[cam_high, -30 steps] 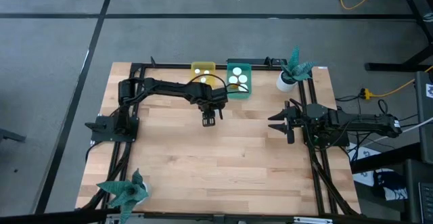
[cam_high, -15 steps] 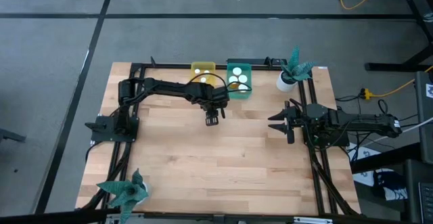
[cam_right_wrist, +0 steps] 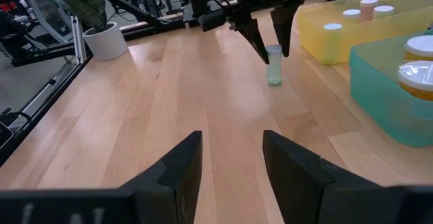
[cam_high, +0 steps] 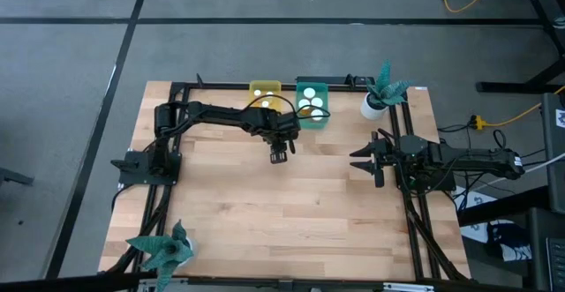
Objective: Pick and place medicine bottles into bin by pill shape (circle, oval)
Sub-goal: Put the green tablet bottle into the yellow bin
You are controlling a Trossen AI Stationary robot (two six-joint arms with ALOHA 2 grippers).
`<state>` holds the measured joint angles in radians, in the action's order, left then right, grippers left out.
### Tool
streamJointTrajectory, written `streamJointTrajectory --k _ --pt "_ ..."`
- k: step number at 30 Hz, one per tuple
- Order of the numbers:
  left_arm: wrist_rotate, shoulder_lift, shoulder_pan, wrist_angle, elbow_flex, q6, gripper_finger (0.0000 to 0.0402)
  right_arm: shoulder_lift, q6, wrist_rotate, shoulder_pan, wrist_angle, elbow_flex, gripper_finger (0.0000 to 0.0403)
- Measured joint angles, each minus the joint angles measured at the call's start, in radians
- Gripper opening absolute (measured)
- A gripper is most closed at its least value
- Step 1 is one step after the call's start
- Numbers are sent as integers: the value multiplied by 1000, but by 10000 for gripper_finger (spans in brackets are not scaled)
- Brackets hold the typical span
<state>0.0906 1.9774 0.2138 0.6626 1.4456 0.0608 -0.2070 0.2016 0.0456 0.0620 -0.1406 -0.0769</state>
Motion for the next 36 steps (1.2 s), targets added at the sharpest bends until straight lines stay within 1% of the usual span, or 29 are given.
streamJointTrajectory --k 10,15,18,21,27,29,32,34,36 --pt "1 0 0 13 7 -5 111 0 0 0 0 0 0 158" --pt "9 -26 1 125 102 13 111 0 0 0 0 0 0 158" --pt "45 -54 13 236 167 49 110 0 0 0 0 0 0 158" --pt "46 -101 50 294 193 56 110 0 0 0 0 -1 0 158" --pt "19 -201 168 371 193 76 110 0 0 0 0 0 0 158" --pt "14 -219 211 369 193 73 110 0 0 0 0 0 0 158" --pt "-37 -218 266 345 176 73 110 0 0 0 0 0 0 158" --pt "-82 -215 293 305 128 78 110 0 0 0 0 0 0 158" --pt "-103 -213 315 248 66 80 110 0 0 0 0 0 0 158"
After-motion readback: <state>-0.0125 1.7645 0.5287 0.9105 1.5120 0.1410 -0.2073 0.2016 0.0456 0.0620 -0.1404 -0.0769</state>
